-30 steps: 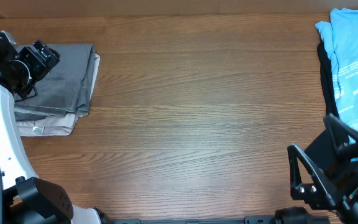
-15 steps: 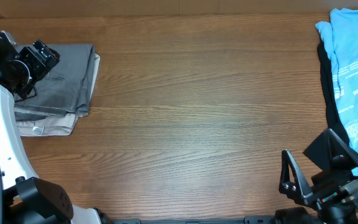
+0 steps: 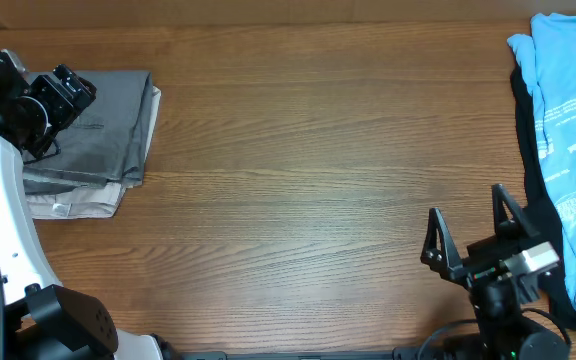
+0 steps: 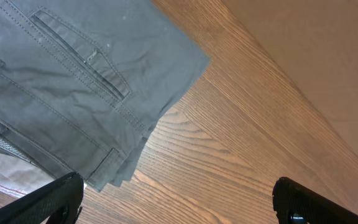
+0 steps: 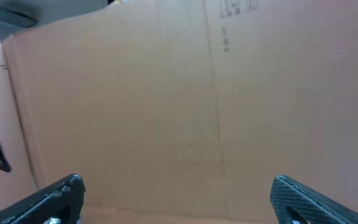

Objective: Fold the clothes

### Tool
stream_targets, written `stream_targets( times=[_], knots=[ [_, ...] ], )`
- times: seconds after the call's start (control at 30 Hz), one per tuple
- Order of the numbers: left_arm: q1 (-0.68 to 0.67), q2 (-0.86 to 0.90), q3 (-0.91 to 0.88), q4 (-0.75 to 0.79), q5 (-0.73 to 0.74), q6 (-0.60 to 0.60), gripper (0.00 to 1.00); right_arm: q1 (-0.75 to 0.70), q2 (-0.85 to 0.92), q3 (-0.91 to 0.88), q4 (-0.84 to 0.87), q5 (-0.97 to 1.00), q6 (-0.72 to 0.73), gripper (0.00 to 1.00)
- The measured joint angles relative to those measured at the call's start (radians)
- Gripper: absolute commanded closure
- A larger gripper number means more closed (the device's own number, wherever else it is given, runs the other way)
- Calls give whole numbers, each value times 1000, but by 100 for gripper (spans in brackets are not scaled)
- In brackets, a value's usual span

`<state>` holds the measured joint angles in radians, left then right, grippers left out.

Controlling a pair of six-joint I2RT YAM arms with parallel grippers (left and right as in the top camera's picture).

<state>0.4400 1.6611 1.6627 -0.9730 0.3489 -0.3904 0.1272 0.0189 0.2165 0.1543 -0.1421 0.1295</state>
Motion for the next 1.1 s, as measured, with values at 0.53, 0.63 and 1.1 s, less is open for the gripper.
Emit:
stream_targets(
  times=[0.53,0.63,1.1],
  knots=[
    [0,0,0,0,0,0,0,0,-3,-191,24,82,0,0],
    [0,0,0,0,0,0,0,0,-3,-198,-15,83,-13,0],
    [0,0,0,0,0,0,0,3,-4,-198,-176,126,-157,0]
  ],
)
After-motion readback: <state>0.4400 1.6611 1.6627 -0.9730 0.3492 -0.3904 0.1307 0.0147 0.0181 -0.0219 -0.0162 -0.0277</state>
